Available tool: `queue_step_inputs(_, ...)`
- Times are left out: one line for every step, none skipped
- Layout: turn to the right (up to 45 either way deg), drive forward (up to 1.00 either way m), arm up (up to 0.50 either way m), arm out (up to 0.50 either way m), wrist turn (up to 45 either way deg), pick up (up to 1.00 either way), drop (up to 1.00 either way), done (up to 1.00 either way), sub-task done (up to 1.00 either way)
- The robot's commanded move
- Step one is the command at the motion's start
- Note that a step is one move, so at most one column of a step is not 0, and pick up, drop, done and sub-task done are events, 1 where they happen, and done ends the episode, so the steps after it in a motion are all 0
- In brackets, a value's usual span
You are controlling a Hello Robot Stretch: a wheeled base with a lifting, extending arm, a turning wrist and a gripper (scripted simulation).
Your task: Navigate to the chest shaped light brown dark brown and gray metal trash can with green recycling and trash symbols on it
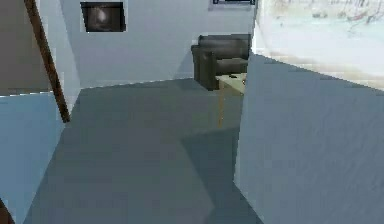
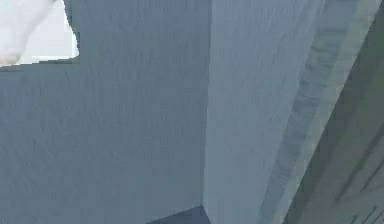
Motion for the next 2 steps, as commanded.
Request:
queue_step_inputs(0.0,1.00,0.00,0.00,0.0,0.00,0.00,0.00,0.00)
queue_step_inputs(-3.0,0.00,0.00,0.00,0.0,0.00,0.00,0.00,0.00)
